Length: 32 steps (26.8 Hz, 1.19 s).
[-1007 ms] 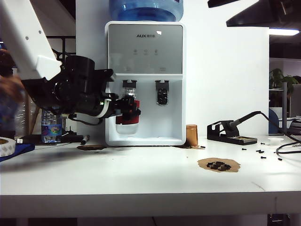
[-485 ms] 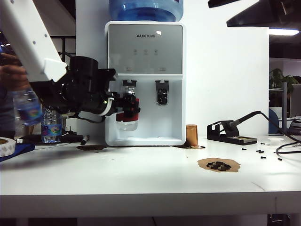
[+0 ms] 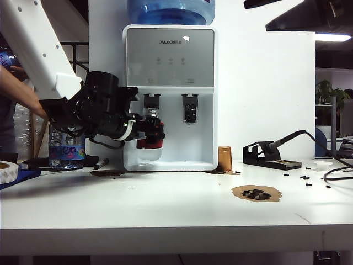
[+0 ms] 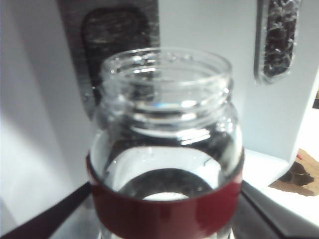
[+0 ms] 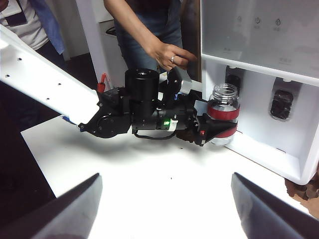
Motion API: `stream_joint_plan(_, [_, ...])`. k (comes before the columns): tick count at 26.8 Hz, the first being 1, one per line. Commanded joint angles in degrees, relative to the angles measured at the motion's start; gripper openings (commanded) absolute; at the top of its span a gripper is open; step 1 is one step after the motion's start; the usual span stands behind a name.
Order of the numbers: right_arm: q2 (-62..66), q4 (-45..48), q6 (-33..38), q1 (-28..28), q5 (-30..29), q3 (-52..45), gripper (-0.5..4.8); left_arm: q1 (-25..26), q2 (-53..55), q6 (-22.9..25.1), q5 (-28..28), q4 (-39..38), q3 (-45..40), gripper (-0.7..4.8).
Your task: Pick up the water bottle with two loops of red belts, then reach the front water dispenser and gently press the gray-black baffle horizontally to get a little water.
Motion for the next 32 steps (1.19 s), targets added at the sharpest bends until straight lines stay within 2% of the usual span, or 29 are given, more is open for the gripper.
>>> stream_joint_plan(1, [-0.1, 0.9, 0.1, 0.0, -0.2, 0.5, 4.17, 0.3, 0.5, 0.0, -1.0, 2.3, 2.6, -0.05])
stream_joint_plan(8, [-0.1, 0.8, 0.1, 0.0, -0.2, 0.8, 4.17, 0.7, 2.3, 0.0, -1.4, 1.0, 5.3, -0.04])
stream_joint_plan(32, [-0.1, 0.8, 0.1, 0.0, -0.2, 0.9, 4.17, 1.0, 2.4, 0.0, -1.8, 0.9, 5.9, -0.05])
